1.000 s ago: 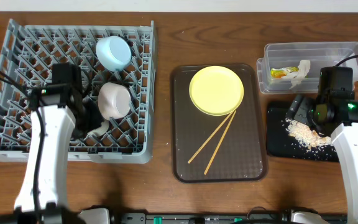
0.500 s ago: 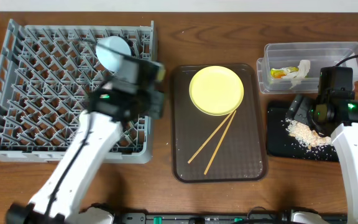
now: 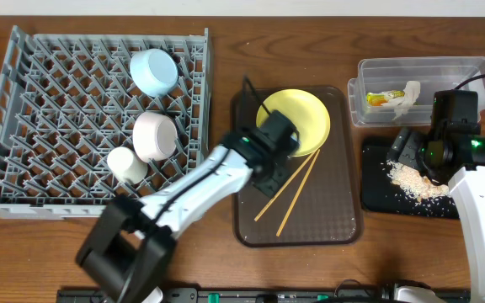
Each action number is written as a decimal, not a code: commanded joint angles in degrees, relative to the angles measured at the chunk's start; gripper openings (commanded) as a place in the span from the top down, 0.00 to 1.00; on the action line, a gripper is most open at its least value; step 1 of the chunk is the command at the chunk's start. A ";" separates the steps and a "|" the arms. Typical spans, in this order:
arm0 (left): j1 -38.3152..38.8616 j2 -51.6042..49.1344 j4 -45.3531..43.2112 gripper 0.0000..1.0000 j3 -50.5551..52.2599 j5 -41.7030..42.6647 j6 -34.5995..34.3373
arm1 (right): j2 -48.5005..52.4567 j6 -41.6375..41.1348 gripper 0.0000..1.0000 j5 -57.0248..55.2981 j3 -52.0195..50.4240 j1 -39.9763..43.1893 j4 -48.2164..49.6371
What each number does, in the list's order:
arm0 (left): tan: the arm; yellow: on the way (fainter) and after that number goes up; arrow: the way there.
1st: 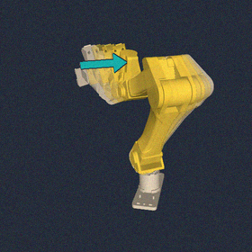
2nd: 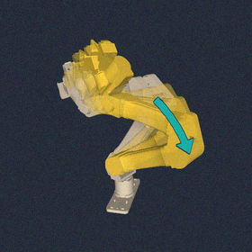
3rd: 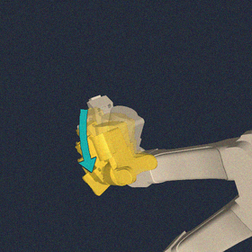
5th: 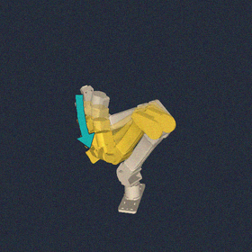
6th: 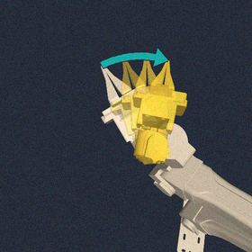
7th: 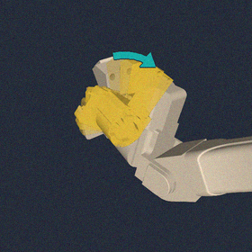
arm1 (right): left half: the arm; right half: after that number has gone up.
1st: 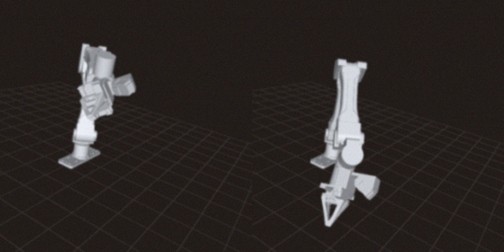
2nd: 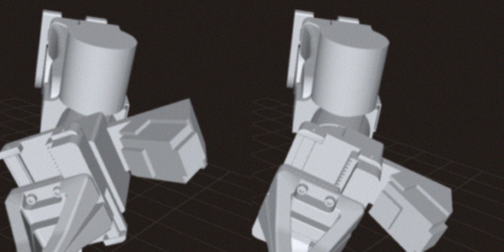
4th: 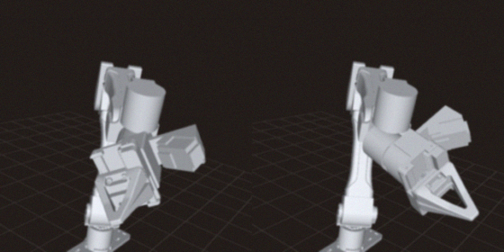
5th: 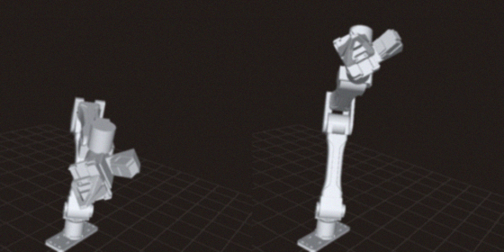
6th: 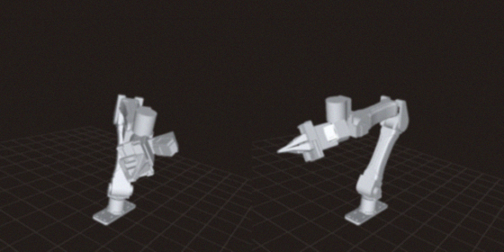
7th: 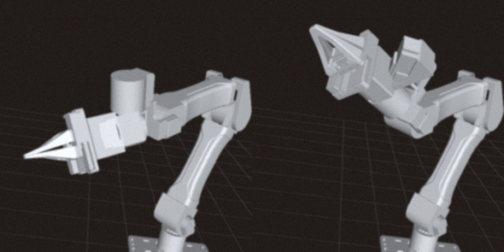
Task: Sort waste into correct bins and load items into the dishwasher rack
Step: 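Reach the left gripper to the brown tray and grasp one wooden chopstick, then carry the chopstick with the left gripper into the rack and release, then reach the left gripper back to the tray and grasp the second chopstick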
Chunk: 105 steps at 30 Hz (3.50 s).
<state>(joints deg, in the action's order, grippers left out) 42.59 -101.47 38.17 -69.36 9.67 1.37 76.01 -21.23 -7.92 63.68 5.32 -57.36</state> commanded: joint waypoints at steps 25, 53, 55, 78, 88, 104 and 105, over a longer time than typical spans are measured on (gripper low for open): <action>3.15 -12.48 -4.92 0.75 -0.98 0.22 0.28 | -0.37 0.70 0.09 -0.17 0.39 0.72 -0.09; 3.13 3.19 5.92 0.94 -1.18 0.20 0.61 | -0.37 0.70 0.09 -0.17 0.39 0.72 -0.13; 2.97 5.55 7.41 0.94 -1.18 0.17 1.92 | -0.37 0.70 0.09 -0.17 0.39 0.72 -0.13; -24.24 14.36 3.72 0.94 -1.79 -13.16 0.94 | -0.37 0.68 0.09 -0.13 0.39 0.72 -0.13; -25.92 6.82 0.00 0.93 -1.75 -13.18 -1.68 | -0.37 0.70 0.09 -0.15 0.39 0.72 -0.33; -24.17 11.41 -0.68 0.60 -1.81 -7.10 -1.66 | -0.37 0.70 0.08 -0.17 0.39 0.72 -0.76; -23.37 12.24 -0.72 0.60 -1.81 -4.48 -1.66 | -0.37 0.68 0.09 -0.15 0.39 0.72 -0.70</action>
<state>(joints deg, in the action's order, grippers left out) 17.56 -92.92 37.43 -70.63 -1.32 -0.16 76.01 -21.21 -7.92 63.68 5.32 -58.17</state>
